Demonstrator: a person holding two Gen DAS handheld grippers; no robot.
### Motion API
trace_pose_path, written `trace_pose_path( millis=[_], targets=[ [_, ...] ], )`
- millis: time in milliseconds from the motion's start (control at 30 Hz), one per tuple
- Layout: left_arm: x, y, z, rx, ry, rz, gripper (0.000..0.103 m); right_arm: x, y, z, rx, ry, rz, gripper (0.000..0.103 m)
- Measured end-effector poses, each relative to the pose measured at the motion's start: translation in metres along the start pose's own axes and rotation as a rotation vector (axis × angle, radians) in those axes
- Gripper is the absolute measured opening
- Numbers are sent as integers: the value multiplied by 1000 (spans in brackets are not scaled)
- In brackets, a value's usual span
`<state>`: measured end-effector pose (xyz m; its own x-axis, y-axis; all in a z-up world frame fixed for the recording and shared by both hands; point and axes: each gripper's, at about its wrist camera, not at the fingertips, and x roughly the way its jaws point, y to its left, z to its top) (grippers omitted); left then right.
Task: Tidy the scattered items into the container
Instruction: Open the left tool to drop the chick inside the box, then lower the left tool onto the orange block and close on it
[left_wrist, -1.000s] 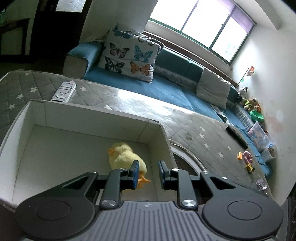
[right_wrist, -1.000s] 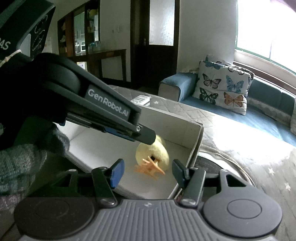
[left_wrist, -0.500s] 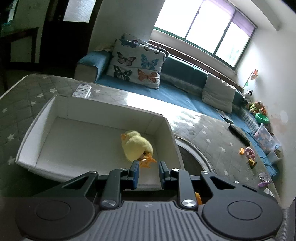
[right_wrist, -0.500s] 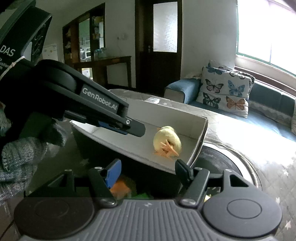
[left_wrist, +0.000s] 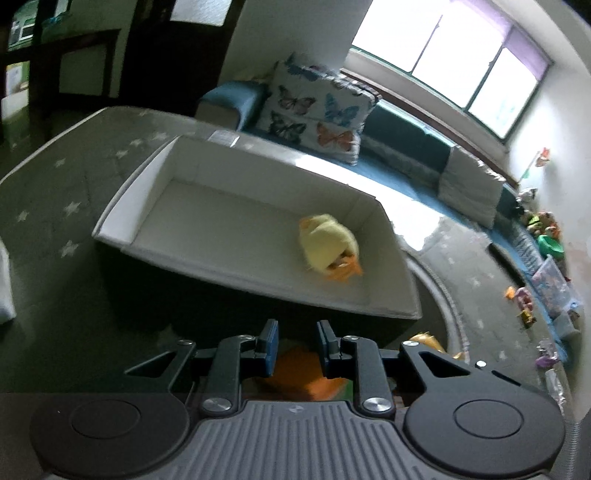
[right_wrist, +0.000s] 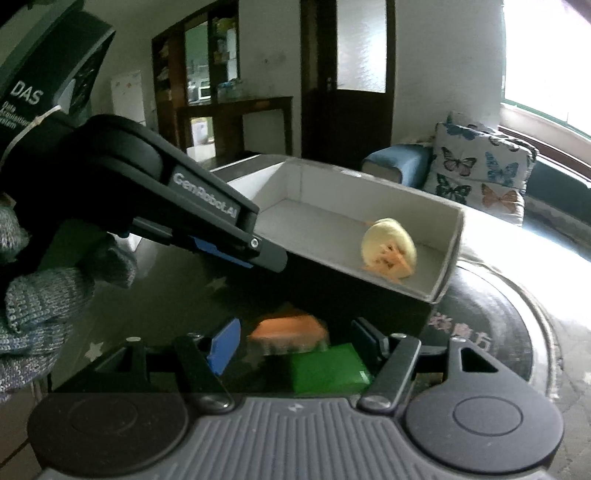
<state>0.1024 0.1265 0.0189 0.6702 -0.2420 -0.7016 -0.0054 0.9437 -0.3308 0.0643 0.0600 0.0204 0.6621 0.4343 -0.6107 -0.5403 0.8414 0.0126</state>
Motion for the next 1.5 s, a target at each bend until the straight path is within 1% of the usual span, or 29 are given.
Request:
trace_pose_path(
  millis=[233, 467, 533, 567, 667, 700, 867, 1100, 1233, 1500],
  targets=[
    [7, 4, -9, -17, 52, 43, 25, 16, 2, -2, -11, 22, -4, 68],
    [8, 2, -14, -13, 64, 58, 26, 26, 2, -4, -11, 43, 3, 66],
    [7, 1, -15, -8, 58, 68, 26, 28, 3, -4, -12, 47, 8, 65],
    [7, 1, -15, -6, 56, 72, 26, 29, 4, -5, -14, 49, 11, 62],
    [6, 0, -16, -4, 53, 78, 26, 31, 5, -8, -20, 57, 16, 59],
    [6, 1, -16, -6, 53, 79, 26, 31, 6, -8, -23, 58, 16, 57],
    [8, 3, -20, -13, 64, 89, 26, 28, 11, -11, -40, 57, 24, 57],
    [3, 2, -31, 31, 66, 124, 26, 19, 23, -21, -85, 56, 39, 57],
    [1, 5, -38, 33, 71, 126, 27, 15, 30, -27, -108, 61, 40, 57],
    [-2, 12, -50, 27, 81, 127, 29, 14, 38, -41, -108, 103, 58, 58]
  ],
)
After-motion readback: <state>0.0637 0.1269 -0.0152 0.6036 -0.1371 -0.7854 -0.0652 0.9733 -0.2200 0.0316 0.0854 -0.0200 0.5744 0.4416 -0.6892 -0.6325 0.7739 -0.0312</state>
